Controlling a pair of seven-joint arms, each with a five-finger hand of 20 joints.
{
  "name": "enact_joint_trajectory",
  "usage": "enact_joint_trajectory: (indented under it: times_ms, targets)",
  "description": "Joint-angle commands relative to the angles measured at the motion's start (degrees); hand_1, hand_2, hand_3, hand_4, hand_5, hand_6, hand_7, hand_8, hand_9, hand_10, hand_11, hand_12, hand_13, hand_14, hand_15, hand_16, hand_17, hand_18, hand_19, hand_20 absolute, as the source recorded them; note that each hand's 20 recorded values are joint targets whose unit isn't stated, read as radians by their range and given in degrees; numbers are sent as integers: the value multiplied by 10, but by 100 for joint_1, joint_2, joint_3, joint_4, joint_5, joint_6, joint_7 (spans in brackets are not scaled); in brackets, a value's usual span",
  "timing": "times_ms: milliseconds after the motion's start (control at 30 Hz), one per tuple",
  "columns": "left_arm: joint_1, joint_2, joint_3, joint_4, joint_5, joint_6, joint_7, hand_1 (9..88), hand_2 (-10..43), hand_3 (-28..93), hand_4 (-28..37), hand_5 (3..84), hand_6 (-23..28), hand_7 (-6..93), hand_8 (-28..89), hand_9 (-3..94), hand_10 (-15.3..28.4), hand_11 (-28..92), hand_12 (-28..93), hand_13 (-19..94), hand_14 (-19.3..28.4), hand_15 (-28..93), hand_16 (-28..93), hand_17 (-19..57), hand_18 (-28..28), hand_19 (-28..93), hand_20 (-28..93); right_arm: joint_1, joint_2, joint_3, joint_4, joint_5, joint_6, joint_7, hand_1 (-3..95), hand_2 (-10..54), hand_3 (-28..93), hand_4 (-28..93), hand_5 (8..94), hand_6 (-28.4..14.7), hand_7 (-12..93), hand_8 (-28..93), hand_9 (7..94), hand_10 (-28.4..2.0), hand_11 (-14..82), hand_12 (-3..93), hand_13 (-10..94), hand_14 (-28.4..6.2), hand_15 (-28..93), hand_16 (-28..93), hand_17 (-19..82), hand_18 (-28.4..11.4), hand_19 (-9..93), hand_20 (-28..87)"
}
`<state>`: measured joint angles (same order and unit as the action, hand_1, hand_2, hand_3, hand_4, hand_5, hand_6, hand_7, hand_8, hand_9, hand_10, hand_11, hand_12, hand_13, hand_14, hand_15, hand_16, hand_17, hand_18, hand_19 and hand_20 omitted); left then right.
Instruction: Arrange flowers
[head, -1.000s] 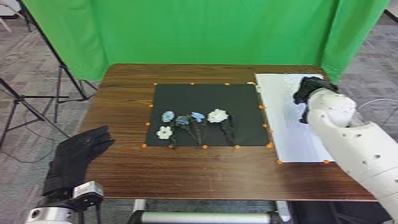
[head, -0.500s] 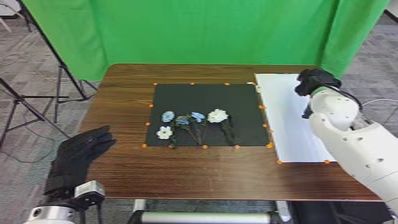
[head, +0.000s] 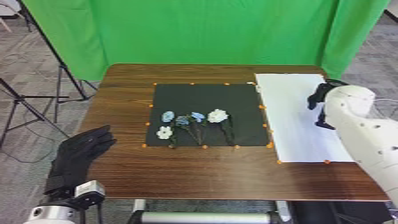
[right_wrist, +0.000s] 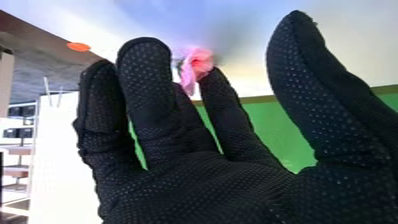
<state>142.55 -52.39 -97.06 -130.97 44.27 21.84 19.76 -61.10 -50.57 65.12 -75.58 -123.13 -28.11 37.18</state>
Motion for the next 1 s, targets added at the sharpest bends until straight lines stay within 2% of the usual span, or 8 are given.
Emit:
enact_joint_trajectory:
  times_ms: [33,233,367,567,633,767,833,1000]
  targets:
    - [0,-109,15,19,40,-151,-93,291,57,833,-104,495,150,153,-90,407,220,362,96,283,281,589,-117,-93,215,566,146,-177,-61,-97,-28,-139,382,161,329,-78,893,-281,417,-92,102,-101,412,-137,71,135,582,-107,787,128,330,-217,925,156]
    - [19,-121,-6,11,49,-142,-97,292,56,833,-103,495,150,154,-89,407,221,361,96,284,281,589,-117,-93,215,567,147,-365,-43,-88,-146,-197,583,252,399,-94,877,-282,487,-109,106,-102,536,-174,143,139,619,-83,757,195,372,-197,932,168]
    - [-11,-150,1,16,82,-173,-144,291,57,833,-102,496,150,153,-90,407,220,360,97,283,281,590,-117,-93,215,566,146,-416,-34,-148,-178,-315,740,300,431,-95,860,-282,499,-110,110,-101,573,-177,164,141,629,-72,745,211,384,-194,932,176]
    - [-22,-171,9,21,86,-171,-171,291,56,834,-101,495,150,154,-89,407,219,361,98,283,280,589,-117,-93,215,567,146,-517,-24,-311,-209,-584,1200,294,471,-95,829,-283,595,-68,157,-115,707,-139,208,160,713,-52,708,229,429,-187,932,214]
    - [-10,-109,21,24,43,-134,-137,291,57,833,-101,495,150,154,-90,407,219,362,98,283,280,589,-117,-93,215,567,146,-553,-39,-339,-226,-681,1282,296,484,-95,806,-283,624,-52,174,-121,747,-121,183,198,731,-49,704,221,440,-185,932,228]
    - [-35,-143,29,29,69,-164,-179,292,57,832,-102,495,150,154,-90,408,219,361,97,283,281,589,-117,-93,215,567,146,-573,-56,-369,-256,-689,1313,333,509,-95,750,-283,686,-26,216,-23,830,-88,121,276,772,-43,699,199,464,-186,932,259]
    - [-25,-157,27,27,67,-158,-188,291,57,833,-101,495,150,154,-90,407,219,362,97,283,281,589,-117,-93,215,567,146,-567,-63,-352,-305,-569,1192,435,491,-95,757,-283,689,-23,215,-21,819,-91,134,272,769,-44,700,204,463,-186,932,264]
    - [-17,-175,-6,16,94,-162,-229,292,57,833,-101,495,150,154,-90,407,220,362,97,283,281,589,-117,-92,214,567,146,-613,-66,-230,-460,-395,789,400,409,-95,840,-283,528,-79,150,-113,584,-178,183,151,649,-82,747,203,400,-195,931,231]
